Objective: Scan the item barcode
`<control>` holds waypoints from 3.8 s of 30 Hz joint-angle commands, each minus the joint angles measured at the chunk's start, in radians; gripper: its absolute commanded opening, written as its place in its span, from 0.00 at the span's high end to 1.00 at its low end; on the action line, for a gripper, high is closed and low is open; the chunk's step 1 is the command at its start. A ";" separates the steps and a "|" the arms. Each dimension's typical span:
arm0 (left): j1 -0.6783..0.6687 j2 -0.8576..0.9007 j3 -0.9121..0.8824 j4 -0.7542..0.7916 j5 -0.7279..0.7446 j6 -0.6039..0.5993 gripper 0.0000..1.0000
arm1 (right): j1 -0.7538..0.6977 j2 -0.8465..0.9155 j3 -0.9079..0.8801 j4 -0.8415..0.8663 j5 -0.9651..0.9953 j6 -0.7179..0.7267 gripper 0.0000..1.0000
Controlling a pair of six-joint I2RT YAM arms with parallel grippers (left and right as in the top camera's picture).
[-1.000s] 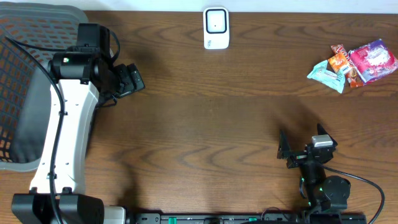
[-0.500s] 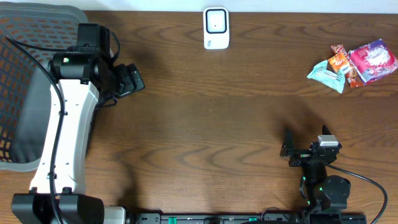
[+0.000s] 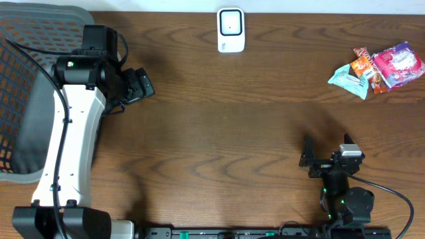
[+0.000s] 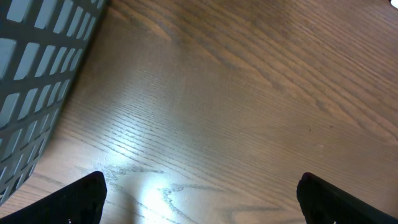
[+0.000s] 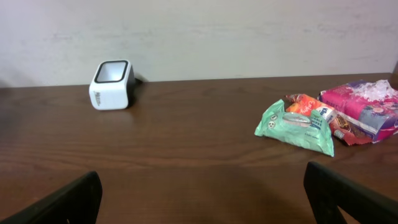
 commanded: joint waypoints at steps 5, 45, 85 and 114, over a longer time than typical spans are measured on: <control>0.004 -0.007 0.002 -0.003 -0.009 0.002 0.02 | -0.008 -0.010 -0.004 -0.001 0.009 0.014 0.01; -0.032 -0.299 -0.452 0.291 0.021 -0.005 0.02 | -0.008 -0.010 -0.004 -0.001 0.009 0.014 0.01; -0.031 -1.407 -1.474 1.368 0.076 0.266 0.02 | -0.008 -0.010 -0.004 -0.001 0.009 0.014 0.01; -0.031 -1.573 -1.561 1.375 0.036 0.355 0.02 | -0.008 -0.010 -0.004 -0.001 0.009 0.014 0.01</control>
